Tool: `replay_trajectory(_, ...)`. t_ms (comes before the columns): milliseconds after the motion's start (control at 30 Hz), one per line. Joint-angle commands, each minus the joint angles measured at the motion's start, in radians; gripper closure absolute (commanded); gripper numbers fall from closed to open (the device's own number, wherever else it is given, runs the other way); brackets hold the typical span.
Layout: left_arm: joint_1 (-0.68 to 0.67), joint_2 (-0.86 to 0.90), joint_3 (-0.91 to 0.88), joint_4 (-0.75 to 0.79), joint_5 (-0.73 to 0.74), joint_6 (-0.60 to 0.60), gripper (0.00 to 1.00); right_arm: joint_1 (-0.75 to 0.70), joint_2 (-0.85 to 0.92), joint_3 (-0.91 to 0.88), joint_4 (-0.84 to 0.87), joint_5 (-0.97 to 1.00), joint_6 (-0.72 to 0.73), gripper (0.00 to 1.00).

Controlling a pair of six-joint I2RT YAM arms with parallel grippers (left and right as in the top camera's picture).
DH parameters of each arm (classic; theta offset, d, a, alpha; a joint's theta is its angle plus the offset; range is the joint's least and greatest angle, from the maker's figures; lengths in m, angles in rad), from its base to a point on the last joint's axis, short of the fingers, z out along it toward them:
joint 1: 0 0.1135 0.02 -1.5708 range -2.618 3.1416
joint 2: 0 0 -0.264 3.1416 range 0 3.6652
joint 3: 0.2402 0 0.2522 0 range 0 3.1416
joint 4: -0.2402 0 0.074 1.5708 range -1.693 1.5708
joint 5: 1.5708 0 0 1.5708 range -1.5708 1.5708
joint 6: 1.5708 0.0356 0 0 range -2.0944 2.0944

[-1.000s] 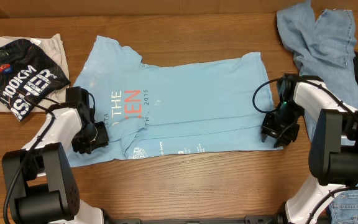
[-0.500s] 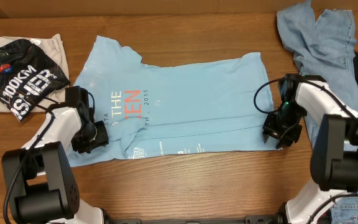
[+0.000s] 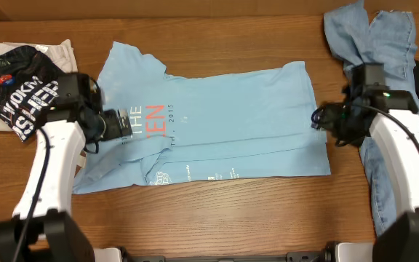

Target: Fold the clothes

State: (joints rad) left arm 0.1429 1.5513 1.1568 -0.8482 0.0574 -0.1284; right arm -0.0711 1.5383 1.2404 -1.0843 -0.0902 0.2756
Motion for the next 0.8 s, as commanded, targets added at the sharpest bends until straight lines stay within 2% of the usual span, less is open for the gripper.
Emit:
replay_trajectory(0,0.000,-0.026,0.080,0.033,0.093,0.102,0.00,-0.003,-0.047,0.041,0.016,-0.045,-0.063,0.21)
replay_trajectory(200,0.030,0.103,0.282,0.060,0.093,0.107,0.00,-0.003,-0.051,0.042,-0.023,-0.046,-0.091,0.21)
replay_trajectory(533,0.055,0.600,0.792,-0.120,0.136,0.181,0.00,-0.003,-0.051,0.042,-0.050,-0.046,-0.090,0.25)
replay_trajectory(767,0.056,0.847,1.009,-0.121,0.134,0.185,0.01,-0.003,-0.051,0.042,-0.059,-0.046,-0.090,0.28)
